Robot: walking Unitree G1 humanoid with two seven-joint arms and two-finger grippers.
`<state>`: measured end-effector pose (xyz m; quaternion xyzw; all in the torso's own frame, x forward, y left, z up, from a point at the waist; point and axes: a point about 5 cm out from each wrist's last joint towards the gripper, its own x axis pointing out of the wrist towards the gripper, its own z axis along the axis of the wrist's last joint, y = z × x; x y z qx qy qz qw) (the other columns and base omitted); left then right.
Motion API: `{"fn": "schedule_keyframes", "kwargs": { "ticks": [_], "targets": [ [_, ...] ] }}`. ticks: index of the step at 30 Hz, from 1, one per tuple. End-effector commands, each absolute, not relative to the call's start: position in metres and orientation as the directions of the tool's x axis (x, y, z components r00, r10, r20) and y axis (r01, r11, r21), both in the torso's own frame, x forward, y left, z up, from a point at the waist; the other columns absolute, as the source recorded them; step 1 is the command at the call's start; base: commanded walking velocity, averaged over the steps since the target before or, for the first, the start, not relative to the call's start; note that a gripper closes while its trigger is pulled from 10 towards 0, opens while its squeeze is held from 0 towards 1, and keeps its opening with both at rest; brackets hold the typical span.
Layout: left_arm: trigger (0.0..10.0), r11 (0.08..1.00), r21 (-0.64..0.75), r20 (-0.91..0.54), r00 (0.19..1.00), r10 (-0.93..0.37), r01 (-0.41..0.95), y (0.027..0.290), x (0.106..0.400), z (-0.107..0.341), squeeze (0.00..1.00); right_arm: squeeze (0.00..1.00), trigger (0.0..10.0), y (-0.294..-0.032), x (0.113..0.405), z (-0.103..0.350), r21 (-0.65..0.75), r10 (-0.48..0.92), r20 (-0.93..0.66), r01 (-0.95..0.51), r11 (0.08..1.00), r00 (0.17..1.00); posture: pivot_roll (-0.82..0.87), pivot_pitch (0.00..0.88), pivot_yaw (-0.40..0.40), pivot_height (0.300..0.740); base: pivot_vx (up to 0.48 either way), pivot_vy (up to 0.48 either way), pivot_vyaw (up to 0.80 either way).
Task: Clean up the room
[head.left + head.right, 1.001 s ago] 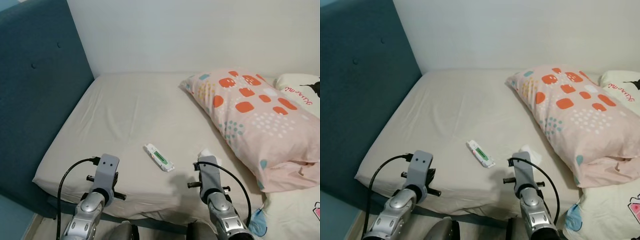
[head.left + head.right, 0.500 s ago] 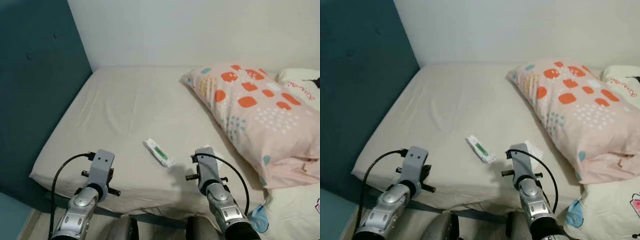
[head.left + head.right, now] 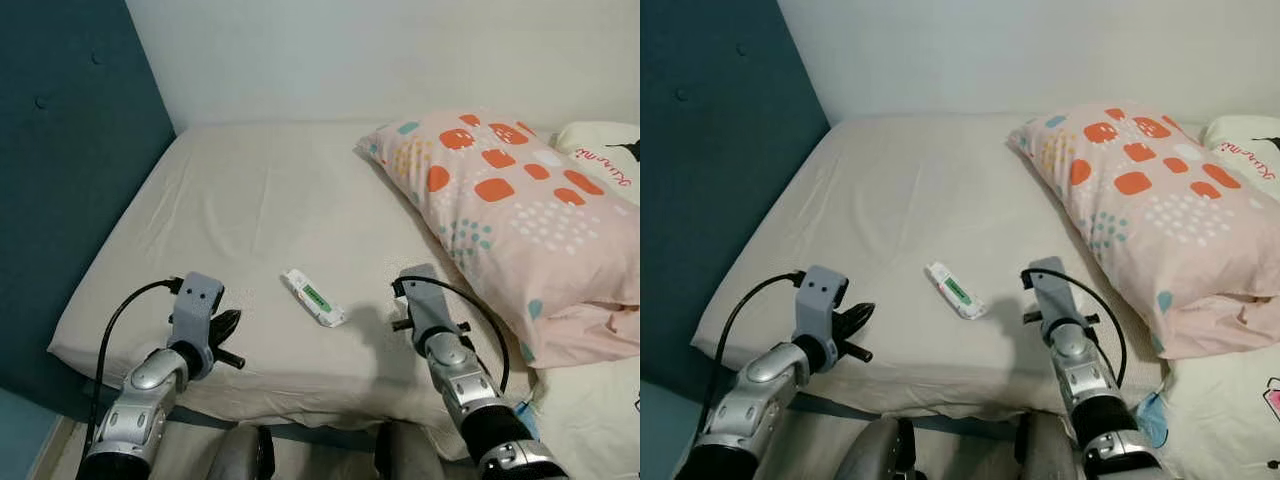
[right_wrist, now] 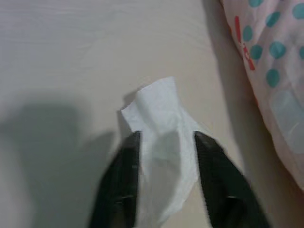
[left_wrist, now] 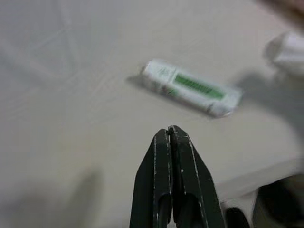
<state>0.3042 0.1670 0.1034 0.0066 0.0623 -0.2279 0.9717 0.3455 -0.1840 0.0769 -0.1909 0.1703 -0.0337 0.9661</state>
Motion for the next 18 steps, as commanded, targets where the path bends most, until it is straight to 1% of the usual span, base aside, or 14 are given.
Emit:
{"fn": "schedule_keyframes", "kwargs": {
  "ticks": [1, 3, 5, 8, 9, 10, 12, 14, 15, 16, 18],
  "targets": [
    [10.0, 0.871, -0.050, -0.122, 0.862, -0.492, 0.489, 0.166, 0.299, 0.105, 0.00, 1.00, 10.0, -0.186, 0.344, 0.071, -0.389, -0.145, -0.354, -0.005, 0.921, 0.924, 0.05, 0.240, 0.009, 0.611, 0.000, 0.000, 0.00],
    [10.0, 0.826, -0.085, -0.081, 0.823, -0.563, 0.557, 0.155, 0.295, 0.111, 0.00, 1.00, 10.0, -0.190, 0.345, 0.070, -0.396, -0.160, -0.369, 0.001, 0.918, 0.916, 0.05, 0.242, 0.010, 0.611, 0.000, 0.000, 0.00],
    [10.0, 0.785, -0.075, -0.052, 0.783, -0.620, 0.616, 0.143, 0.290, 0.116, 0.00, 1.00, 10.0, -0.193, 0.347, 0.069, -0.392, -0.165, -0.395, -0.004, 0.920, 0.904, 0.05, 0.250, 0.012, 0.611, 0.000, 0.000, 0.00],
    [10.0, 0.764, -0.069, -0.035, 0.763, -0.645, 0.642, 0.136, 0.287, 0.120, 0.00, 1.00, 10.0, -0.194, 0.348, 0.069, -0.389, -0.164, -0.406, -0.007, 0.921, 0.899, 0.05, 0.259, 0.013, 0.611, 0.000, 0.000, 0.00],
    [10.0, 0.740, -0.031, -0.003, 0.741, -0.672, 0.672, 0.124, 0.284, 0.126, 0.00, 1.00, 10.0, -0.194, 0.351, 0.070, -0.367, -0.151, -0.421, -0.016, 0.930, 0.894, 0.06, 0.265, 0.012, 0.611, 0.000, 0.000, 0.00],
    [10.0, 0.740, -0.031, -0.003, 0.741, -0.672, 0.672, 0.124, 0.284, 0.126, 0.00, 1.00, 10.0, -0.194, 0.351, 0.070, -0.367, -0.151, -0.421, -0.016, 0.930, 0.894, 0.06, 0.265, 0.012, 0.611, 0.000, 0.000, 0.00],
    [10.0, 0.722, 0.011, 0.012, 0.722, -0.692, 0.692, 0.115, 0.281, 0.130, 0.00, 1.00, 10.0, -0.194, 0.352, 0.071, -0.342, -0.131, -0.429, -0.027, 0.939, 0.894, 0.06, 0.268, 0.011, 0.611, 0.000, 0.000, 0.00],
    [10.0, 0.707, 0.062, 0.021, 0.707, -0.707, 0.705, 0.106, 0.277, 0.132, 0.00, 1.00, 10.0, -0.190, 0.355, 0.073, -0.314, -0.083, -0.432, -0.063, 0.947, 0.898, 0.06, 0.276, 0.010, 0.611, 0.000, 0.000, 0.00],
    [10.0, 0.707, 0.062, 0.021, 0.707, -0.707, 0.705, 0.106, 0.277, 0.132, 0.00, 1.00, 10.0, -0.190, 0.355, 0.073, -0.314, -0.083, -0.432, -0.063, 0.947, 0.898, 0.06, 0.276, 0.010, 0.611, 0.000, 0.000, 0.00],
    [10.0, 0.697, 0.088, 0.031, 0.697, -0.716, 0.712, 0.099, 0.274, 0.135, 0.00, 1.00, 10.0, -0.188, 0.358, 0.075, -0.307, -0.057, -0.439, -0.091, 0.947, 0.897, 0.06, 0.280, 0.008, 0.611, 0.000, 0.000, 0.00],
    [10.0, 0.695, 0.095, 0.033, 0.696, -0.718, 0.713, 0.098, 0.274, 0.136, 0.00, 1.00, 10.0, -0.188, 0.358, 0.076, -0.303, -0.048, -0.442, -0.098, 0.948, 0.896, 0.06, 0.280, 0.008, 0.611, 0.000, 0.000, 0.00]
  ]
}}
